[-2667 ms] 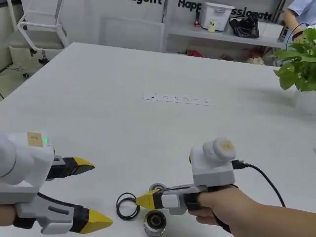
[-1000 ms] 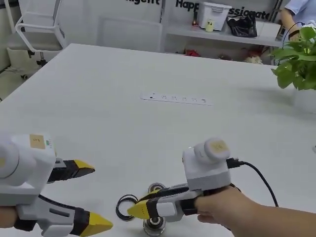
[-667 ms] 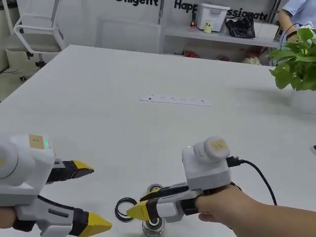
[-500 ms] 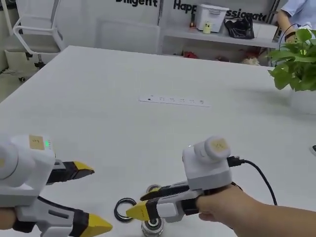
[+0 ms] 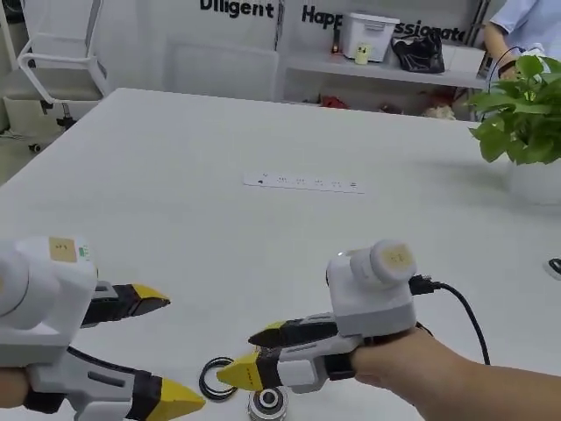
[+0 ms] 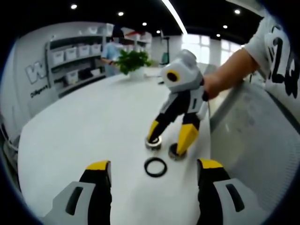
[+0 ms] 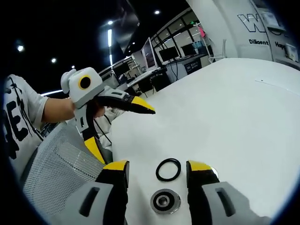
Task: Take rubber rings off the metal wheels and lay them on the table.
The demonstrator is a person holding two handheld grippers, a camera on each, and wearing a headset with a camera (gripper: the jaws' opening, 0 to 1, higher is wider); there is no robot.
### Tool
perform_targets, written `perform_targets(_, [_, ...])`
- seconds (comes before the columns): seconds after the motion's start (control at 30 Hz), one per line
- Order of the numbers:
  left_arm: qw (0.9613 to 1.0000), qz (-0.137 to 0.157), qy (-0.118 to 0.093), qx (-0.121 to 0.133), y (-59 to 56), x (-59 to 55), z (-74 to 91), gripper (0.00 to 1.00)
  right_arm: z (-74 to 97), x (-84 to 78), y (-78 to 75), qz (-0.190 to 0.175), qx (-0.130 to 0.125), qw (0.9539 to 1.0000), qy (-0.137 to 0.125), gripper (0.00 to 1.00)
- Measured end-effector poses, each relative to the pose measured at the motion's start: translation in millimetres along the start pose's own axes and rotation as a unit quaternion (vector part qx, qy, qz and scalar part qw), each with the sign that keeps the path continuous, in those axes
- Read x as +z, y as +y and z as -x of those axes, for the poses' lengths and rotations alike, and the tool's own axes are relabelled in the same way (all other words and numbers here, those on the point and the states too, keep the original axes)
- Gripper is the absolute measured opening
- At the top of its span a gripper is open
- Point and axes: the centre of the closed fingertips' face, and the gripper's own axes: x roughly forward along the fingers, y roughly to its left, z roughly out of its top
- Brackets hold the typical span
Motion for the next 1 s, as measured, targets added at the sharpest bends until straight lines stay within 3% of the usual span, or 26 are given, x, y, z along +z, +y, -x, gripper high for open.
perform_targets(0.67, [0.9996,0.004,-0.023,0.016,7.3,15.3,10.7,0.77,17.1,18.5,0.6,0.057,-0.012,0.9979,-0.028,0.59])
perform_targets(1.0, [0.9991,0.000,-0.038,0.017,5.3,27.3,12.8,0.78,33.8,23.9,-1.9,0.081,-0.027,0.9957,-0.038,0.65])
